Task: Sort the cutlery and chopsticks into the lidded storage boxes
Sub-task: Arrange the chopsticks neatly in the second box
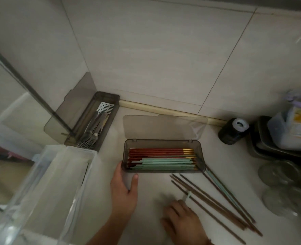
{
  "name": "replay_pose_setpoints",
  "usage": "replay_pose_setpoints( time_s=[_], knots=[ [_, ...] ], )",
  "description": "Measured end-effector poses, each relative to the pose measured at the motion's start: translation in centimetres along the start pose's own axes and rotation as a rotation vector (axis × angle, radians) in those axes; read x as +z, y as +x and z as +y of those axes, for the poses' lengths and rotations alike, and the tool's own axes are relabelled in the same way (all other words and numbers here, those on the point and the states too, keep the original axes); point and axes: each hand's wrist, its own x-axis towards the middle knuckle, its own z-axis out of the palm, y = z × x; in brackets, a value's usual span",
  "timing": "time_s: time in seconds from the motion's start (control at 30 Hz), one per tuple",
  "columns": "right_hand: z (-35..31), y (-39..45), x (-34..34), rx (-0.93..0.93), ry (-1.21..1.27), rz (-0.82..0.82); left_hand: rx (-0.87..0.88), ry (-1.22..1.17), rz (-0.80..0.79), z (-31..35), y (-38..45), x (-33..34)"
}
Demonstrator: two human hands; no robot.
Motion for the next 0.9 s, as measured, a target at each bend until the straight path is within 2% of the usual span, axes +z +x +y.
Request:
replay_pose_setpoints(
  time_s=[0.07, 0.1, 0.13, 0.17, 0.2, 0.27, 0.3, 0.33, 0.47, 0.57, 0.7, 0.8, 0.9],
  knots=[
    [0.3, 0.0, -0.2, -0.023, 0.009, -0.018, -0.071, -0.021, 0.054, -0.1, -0.6, 0.1],
    [0.5, 0.0, -0.3, -0.034, 0.016, -0.009, -0.028, -0.002, 0.078, -0.1, -1.1, 0.0],
    [0.6, 0.0, -0.4, -0.047, 0.018, 0.006, 0.091, 0.037, 0.069, 0.2, -1.7, -0.1],
    [0.7, 0.0, -0.5, -0.06, 0.026, 0.018, 0.287, 0.097, -0.006, 0.4, -2.4, -0.2],
    [0.8, 0.0, -0.7, -0.076, 0.043, 0.019, 0.535, 0.174, -0.156, 0.8, -3.0, -0.1],
    [1.0, -0.2, -1.3, -0.131, 0.064, 0.008, 0.951, 0.362, -0.544, 1.5, -3.3, 0.7],
    [1.1, -0.2, -1.7, -0.17, 0.054, 0.012, 1.055, 0.449, -0.679, 1.9, -3.0, 1.3],
    [1.3, -0.2, -2.2, -0.214, 0.038, 0.012, 1.095, 0.516, -0.747, 2.3, -2.5, 2.0],
    [2.3, -0.5, -4.0, -0.36, 0.044, -0.058, 1.135, 0.549, -0.783, 3.7, -0.6, 3.2],
    [3.1, -1.3, -4.3, -0.267, 0.165, -0.021, 1.135, 0.51, -0.78, 3.9, 0.2, 2.5],
    [3.7, -1.3, -4.9, -0.139, 0.116, 0.21, 0.955, 0.421, -0.534, 4.4, 1.7, 1.1],
    [4.2, 0.3, -5.0, 0.001, 0.068, 0.293, 0.833, 0.355, -0.372, 4.7, 2.7, -0.4],
    [4.5, 3.3, -5.6, -0.004, 0.013, 0.379, 0.723, 0.325, -0.276, 5.0, 3.6, -1.0]
  ],
)
